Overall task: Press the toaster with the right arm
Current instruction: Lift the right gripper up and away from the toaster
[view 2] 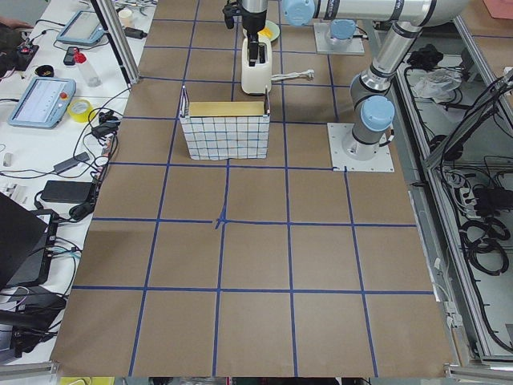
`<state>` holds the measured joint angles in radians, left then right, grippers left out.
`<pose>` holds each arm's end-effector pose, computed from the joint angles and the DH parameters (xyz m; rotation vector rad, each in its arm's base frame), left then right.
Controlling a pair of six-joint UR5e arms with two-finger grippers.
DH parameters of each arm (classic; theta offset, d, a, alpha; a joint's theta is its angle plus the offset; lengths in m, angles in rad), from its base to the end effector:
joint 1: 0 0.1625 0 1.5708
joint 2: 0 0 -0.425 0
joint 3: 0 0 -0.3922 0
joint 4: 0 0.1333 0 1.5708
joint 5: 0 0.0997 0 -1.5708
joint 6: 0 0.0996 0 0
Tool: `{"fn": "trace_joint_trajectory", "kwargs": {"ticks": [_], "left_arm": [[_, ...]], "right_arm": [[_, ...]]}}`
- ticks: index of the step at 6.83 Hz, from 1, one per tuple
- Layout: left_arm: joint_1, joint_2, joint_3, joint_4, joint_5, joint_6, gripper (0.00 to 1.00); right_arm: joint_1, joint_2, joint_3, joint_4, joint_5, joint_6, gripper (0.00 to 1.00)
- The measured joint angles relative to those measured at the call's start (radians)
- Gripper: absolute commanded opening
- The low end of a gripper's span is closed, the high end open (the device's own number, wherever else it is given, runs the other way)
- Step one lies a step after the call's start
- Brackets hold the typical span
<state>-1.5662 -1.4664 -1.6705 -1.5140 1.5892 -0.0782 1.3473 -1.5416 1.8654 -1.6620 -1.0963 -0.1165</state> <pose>-0.1294 -0.4541 0.4938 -0.1302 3.1212 -0.0971 0.0722 -0.4890 0.3533 0.2148 2.6220 0.1952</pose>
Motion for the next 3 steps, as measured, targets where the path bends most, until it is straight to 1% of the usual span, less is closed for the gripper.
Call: {"fn": "trace_joint_trajectory", "kwargs": {"ticks": [1, 2, 3], "left_arm": [[0.0, 0.0, 0.0, 0.0, 0.0, 0.0, 1.0], [0.0, 0.0, 0.0, 0.0, -0.001, 0.0, 1.0], [0.0, 0.0, 0.0, 0.0, -0.001, 0.0, 1.0]], "right_arm": [[0.021, -0.024, -0.072, 0.05, -0.105, 0.042, 0.0], [0.069, -0.032, -0.152, 0.084, -0.229, 0.099, 0.0], [0.144, -0.028, -0.227, 0.099, -0.358, 0.156, 0.3]]}}
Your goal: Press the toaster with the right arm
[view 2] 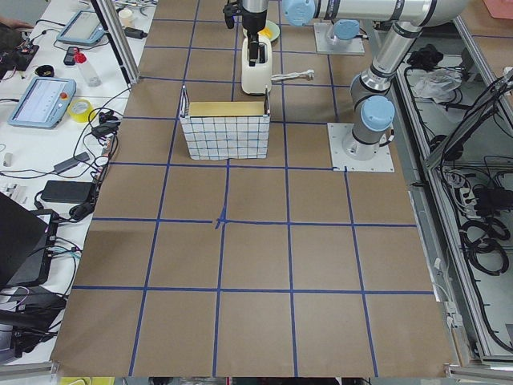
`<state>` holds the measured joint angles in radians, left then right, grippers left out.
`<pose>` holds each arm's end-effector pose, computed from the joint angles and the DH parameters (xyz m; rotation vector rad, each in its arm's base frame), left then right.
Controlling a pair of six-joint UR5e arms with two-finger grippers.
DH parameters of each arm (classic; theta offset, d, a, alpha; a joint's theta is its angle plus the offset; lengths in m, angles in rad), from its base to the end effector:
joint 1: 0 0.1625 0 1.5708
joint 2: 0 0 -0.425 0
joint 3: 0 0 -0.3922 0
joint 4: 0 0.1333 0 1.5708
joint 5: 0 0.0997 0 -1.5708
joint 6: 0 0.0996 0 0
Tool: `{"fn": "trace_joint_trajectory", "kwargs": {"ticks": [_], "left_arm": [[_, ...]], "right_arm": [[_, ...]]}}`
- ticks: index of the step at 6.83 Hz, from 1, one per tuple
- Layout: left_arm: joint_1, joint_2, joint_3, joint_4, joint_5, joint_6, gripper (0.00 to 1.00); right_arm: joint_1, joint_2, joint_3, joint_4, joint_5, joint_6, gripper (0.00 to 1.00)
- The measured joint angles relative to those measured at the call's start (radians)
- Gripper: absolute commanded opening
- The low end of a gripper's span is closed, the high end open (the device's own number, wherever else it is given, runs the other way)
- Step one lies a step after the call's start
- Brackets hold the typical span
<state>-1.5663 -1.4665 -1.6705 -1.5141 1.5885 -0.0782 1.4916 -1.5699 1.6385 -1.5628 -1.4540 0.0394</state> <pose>-0.1295 -0.4541 0.4937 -0.1300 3.1220 -0.0967 0.1062 -0.4934 0.4544 0.1858 3.0156 0.1122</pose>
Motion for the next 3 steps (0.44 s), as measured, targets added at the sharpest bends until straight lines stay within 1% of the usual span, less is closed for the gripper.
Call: {"fn": "trace_joint_trajectory", "kwargs": {"ticks": [1, 2, 3], "left_arm": [[0.0, 0.0, 0.0, 0.0, 0.0, 0.0, 1.0], [0.0, 0.0, 0.0, 0.0, -0.001, 0.0, 1.0], [0.0, 0.0, 0.0, 0.0, 0.0, 0.0, 1.0]], "right_arm": [[0.063, 0.005, -0.049, 0.003, -0.082, 0.031, 0.81], [0.092, 0.008, -0.068, -0.03, -0.113, 0.037, 1.0], [0.102, 0.011, -0.069, -0.103, -0.125, 0.036, 1.0]]}}
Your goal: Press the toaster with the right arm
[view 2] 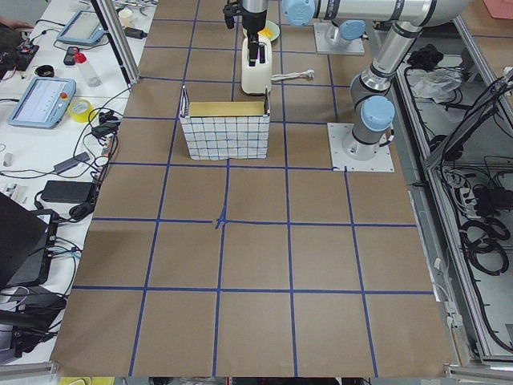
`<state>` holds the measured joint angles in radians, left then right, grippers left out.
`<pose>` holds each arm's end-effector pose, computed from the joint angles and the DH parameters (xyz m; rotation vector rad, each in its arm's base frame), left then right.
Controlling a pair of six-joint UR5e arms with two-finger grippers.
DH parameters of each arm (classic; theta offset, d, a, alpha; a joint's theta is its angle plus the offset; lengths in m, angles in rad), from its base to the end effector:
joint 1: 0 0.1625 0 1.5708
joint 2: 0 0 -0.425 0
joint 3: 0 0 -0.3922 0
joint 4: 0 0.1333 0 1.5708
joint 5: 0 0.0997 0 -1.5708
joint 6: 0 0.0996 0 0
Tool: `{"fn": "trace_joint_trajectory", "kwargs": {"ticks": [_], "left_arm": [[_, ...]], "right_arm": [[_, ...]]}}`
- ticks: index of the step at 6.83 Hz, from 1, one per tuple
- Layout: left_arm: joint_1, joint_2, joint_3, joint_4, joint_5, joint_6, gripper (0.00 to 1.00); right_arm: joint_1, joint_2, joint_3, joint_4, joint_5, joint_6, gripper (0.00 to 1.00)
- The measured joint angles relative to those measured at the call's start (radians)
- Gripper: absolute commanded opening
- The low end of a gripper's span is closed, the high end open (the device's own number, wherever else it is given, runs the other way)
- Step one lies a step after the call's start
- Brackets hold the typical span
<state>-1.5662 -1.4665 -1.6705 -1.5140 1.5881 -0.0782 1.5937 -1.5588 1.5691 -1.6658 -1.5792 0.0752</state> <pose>-0.1295 -0.4542 0.4937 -0.1302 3.1224 -0.0969 0.1440 -0.5019 0.4926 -0.0825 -3.1334 0.1333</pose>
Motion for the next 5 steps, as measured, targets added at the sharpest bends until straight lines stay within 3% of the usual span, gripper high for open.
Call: {"fn": "trace_joint_trajectory", "kwargs": {"ticks": [2, 5], "left_arm": [[0.0, 0.0, 0.0, 0.0, 0.001, 0.0, 1.0], [0.0, 0.0, 0.0, 0.0, 0.001, 0.0, 1.0]], "right_arm": [[0.004, 0.006, 0.001, -0.087, -0.004, -0.002, 1.0], [0.003, 0.006, 0.001, -0.096, -0.006, -0.001, 1.0]]}}
